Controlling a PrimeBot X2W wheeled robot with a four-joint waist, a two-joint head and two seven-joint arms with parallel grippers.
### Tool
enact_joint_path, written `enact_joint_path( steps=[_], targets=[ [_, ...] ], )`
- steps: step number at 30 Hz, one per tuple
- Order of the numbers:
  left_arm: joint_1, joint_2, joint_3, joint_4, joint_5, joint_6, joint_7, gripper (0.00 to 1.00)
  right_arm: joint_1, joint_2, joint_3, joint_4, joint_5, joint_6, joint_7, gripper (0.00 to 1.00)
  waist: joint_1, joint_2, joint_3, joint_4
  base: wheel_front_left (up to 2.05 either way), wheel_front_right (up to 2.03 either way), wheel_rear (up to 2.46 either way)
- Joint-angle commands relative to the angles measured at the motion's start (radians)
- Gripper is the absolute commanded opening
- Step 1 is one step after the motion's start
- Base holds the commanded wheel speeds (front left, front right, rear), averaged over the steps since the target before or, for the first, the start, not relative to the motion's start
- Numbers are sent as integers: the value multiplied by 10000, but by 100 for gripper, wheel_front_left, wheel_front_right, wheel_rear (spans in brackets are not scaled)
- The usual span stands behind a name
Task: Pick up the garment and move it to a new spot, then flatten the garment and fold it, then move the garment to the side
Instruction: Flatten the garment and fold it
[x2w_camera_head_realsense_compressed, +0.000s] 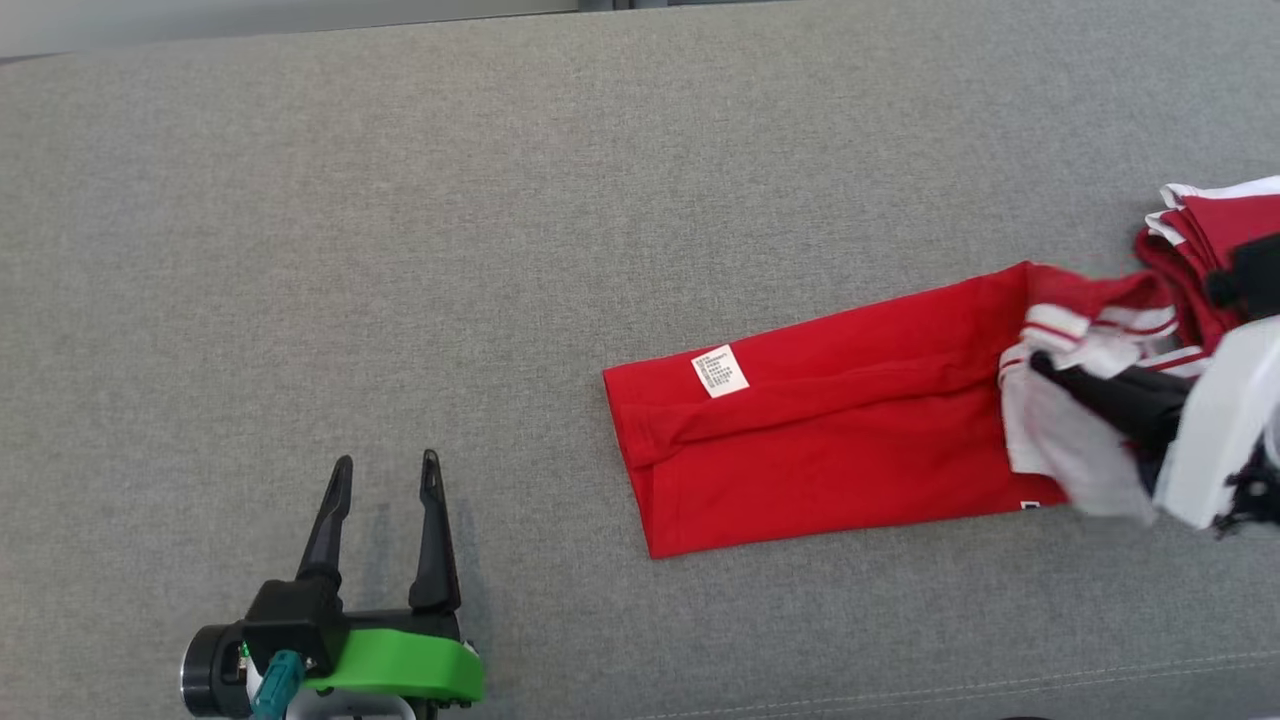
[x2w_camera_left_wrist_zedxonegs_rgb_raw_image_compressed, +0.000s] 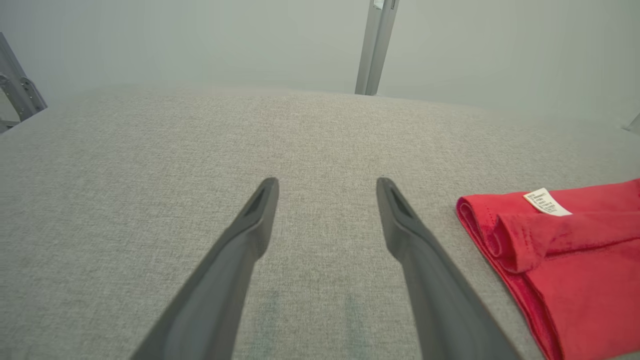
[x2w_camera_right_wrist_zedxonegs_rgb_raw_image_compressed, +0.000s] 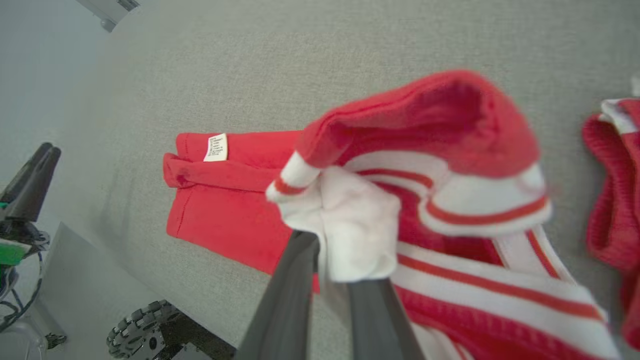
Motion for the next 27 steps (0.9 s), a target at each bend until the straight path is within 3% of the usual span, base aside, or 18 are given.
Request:
enact_joint_path(
  steps=[1,4,11,17,27],
  targets=[
    [-90,-67,-31,72,139,-104,-27,100,4,343,195,-233,-349,0,69,0,0,-1,89,-97,0,0,0],
    [-345,-161,-121,234,221,-203,-29,100,-313,1698,847,-294,-1135,2,192,0,0,-1,167,-143,0,0,0],
    [-717,-364,-405,626,291,-347,-29,100,-1373,4608,1882,1014,-3156,2,213,0,0,-1,278,28,0,0,0],
    [-720,-429,-523,896,209,-348,-29,100,-1898,5591,2514,1904,-4185,2,433,0,0,-1,219,237,0,0,0],
    [-601,-485,-618,1162,-3,-322,-27,100,-2139,6023,2533,3079,-4751,2,335,1,0,-1,64,486,0,0,0]
  ],
)
